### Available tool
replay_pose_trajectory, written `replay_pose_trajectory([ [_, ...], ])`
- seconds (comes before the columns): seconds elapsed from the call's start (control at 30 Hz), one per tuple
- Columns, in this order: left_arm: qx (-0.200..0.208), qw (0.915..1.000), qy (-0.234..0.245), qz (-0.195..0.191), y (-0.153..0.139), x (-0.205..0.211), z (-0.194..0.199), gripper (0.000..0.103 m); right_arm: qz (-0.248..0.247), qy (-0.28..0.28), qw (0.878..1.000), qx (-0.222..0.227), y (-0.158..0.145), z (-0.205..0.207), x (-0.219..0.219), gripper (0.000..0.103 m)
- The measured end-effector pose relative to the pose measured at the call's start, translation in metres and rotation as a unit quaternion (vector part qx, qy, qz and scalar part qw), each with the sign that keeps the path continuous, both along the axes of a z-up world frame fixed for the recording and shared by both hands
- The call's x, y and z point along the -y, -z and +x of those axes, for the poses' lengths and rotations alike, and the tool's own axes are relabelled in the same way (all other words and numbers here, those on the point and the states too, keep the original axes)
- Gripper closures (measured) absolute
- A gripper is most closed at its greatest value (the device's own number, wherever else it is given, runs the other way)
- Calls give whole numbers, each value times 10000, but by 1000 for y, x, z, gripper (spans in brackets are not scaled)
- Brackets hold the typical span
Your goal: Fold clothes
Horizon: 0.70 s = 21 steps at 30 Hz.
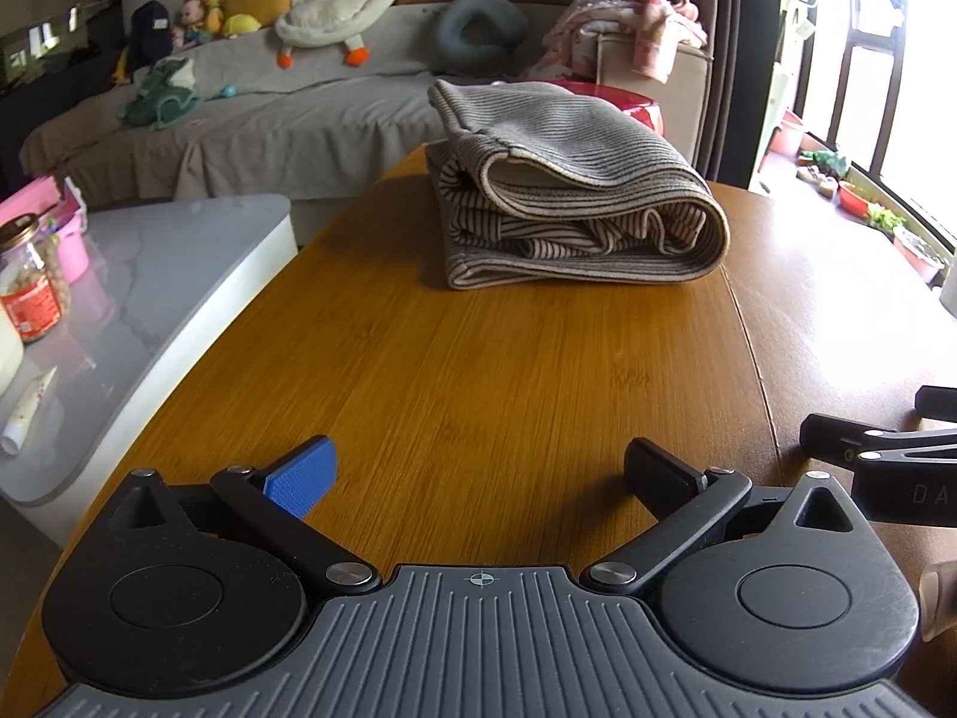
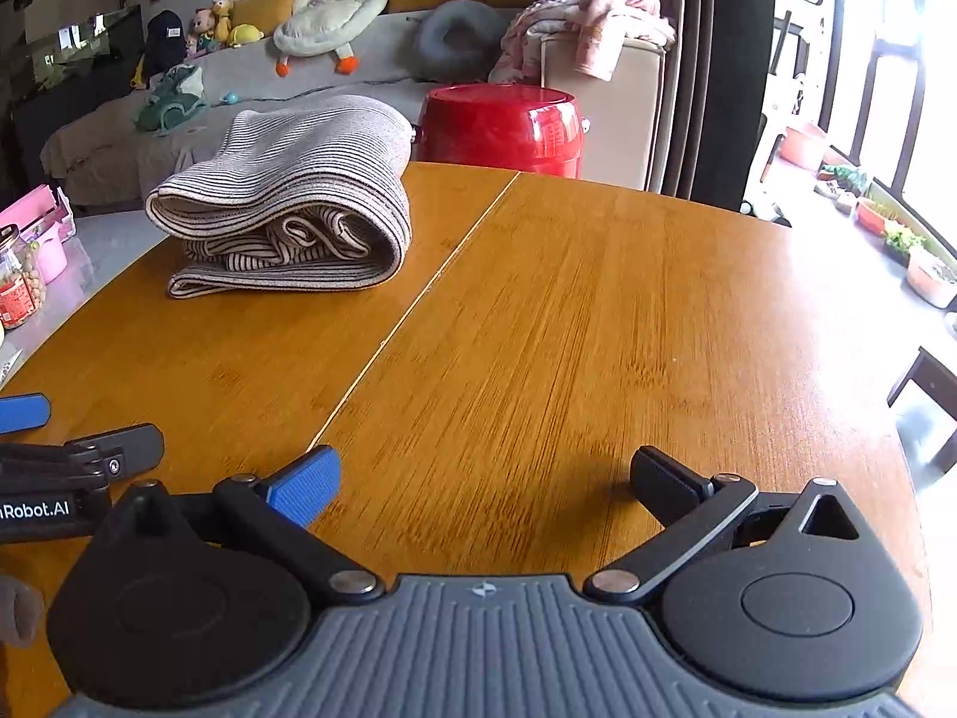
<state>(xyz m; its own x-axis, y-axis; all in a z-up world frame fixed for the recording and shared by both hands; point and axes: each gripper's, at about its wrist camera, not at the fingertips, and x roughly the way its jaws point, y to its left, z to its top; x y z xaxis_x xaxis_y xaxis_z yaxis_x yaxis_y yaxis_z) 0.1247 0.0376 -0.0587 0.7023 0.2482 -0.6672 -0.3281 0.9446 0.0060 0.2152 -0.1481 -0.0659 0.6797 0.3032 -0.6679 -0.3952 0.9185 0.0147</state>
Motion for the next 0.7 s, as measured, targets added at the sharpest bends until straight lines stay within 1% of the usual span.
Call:
replay_pose_trajectory([
  [0.7, 3, 10000, -1, 2, -1, -1, -1, 0, 10, 0, 10000, -1, 1, 1, 0, 0],
])
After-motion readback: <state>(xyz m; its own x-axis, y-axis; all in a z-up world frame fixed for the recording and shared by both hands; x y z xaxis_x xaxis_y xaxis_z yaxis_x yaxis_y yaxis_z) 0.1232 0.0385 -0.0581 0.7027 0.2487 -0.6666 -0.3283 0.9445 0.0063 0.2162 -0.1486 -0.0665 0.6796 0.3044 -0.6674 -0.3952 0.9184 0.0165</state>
